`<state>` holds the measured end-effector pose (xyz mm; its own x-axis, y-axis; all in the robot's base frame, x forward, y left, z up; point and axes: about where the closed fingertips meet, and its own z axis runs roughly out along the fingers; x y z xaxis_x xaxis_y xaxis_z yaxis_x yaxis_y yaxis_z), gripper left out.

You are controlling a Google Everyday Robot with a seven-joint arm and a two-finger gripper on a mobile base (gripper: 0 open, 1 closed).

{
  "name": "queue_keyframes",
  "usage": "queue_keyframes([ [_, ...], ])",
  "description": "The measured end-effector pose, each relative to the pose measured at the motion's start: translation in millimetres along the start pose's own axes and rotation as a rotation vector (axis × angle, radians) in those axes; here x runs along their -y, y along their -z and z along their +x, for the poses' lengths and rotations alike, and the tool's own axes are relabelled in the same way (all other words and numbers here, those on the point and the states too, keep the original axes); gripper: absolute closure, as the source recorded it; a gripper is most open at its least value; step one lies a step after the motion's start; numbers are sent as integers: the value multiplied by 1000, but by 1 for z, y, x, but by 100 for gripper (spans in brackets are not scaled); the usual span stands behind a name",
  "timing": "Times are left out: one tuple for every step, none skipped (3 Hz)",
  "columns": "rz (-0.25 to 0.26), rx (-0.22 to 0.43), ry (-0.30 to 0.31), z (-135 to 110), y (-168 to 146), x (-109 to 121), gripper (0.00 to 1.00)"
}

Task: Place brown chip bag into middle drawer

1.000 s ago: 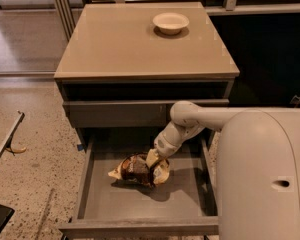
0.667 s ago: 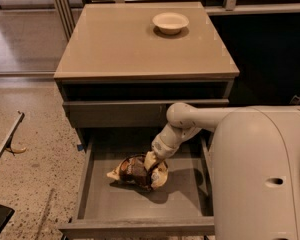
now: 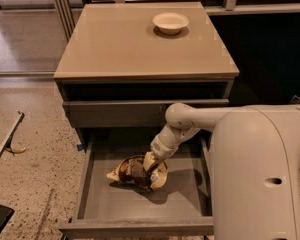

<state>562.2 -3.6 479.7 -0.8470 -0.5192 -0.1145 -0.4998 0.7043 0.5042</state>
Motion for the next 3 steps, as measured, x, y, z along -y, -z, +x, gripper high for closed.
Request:
queue_keyframes([
  [0, 0, 0, 0, 0, 0, 12],
  [0, 0, 0, 0, 0, 0, 0],
  [0, 0, 0, 0, 0, 0, 0],
])
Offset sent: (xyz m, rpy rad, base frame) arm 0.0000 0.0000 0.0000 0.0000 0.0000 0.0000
